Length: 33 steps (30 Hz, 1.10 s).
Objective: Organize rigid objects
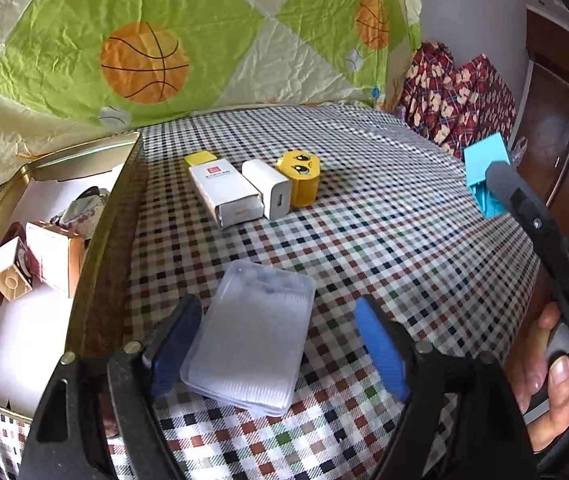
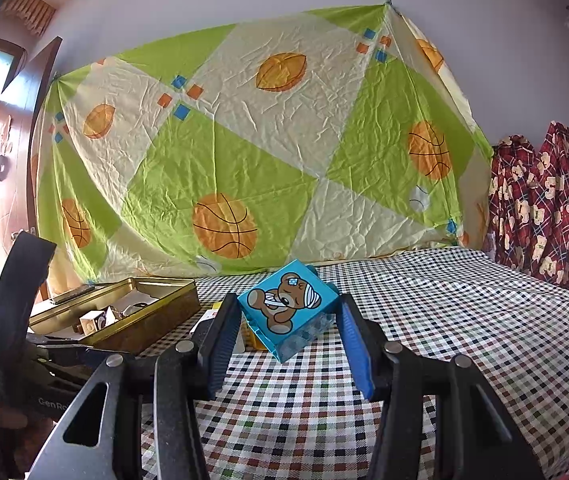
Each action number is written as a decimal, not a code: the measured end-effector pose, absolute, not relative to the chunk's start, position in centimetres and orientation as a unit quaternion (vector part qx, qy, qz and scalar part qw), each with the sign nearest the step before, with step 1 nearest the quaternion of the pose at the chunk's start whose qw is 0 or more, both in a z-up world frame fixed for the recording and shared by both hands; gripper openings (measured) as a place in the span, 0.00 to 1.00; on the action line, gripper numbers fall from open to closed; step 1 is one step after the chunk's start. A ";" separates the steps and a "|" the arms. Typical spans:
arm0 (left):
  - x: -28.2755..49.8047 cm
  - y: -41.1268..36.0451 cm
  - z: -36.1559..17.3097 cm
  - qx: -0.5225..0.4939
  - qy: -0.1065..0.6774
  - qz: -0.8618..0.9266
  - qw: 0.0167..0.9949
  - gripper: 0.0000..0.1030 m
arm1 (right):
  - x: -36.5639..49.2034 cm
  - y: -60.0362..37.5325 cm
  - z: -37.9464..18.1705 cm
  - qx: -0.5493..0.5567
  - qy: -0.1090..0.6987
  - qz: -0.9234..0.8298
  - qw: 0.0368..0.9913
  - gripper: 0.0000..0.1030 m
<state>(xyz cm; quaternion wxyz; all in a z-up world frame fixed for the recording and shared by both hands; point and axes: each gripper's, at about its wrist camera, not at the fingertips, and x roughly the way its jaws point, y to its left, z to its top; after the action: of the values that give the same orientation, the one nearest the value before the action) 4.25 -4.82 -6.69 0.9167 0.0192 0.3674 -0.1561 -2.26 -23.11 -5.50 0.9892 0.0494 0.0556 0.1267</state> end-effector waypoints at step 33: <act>0.0 -3.6 -4.6 0.013 0.204 -0.112 0.972 0.50 | -0.2 -20.6 -4.9 0.000 0.069 0.110 0.992 0.50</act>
<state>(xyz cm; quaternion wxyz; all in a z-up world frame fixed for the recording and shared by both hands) -0.02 -3.57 -4.58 0.9724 0.0132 0.2042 -0.1124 -0.24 -20.64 -4.92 0.9915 -0.0002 0.0686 0.1103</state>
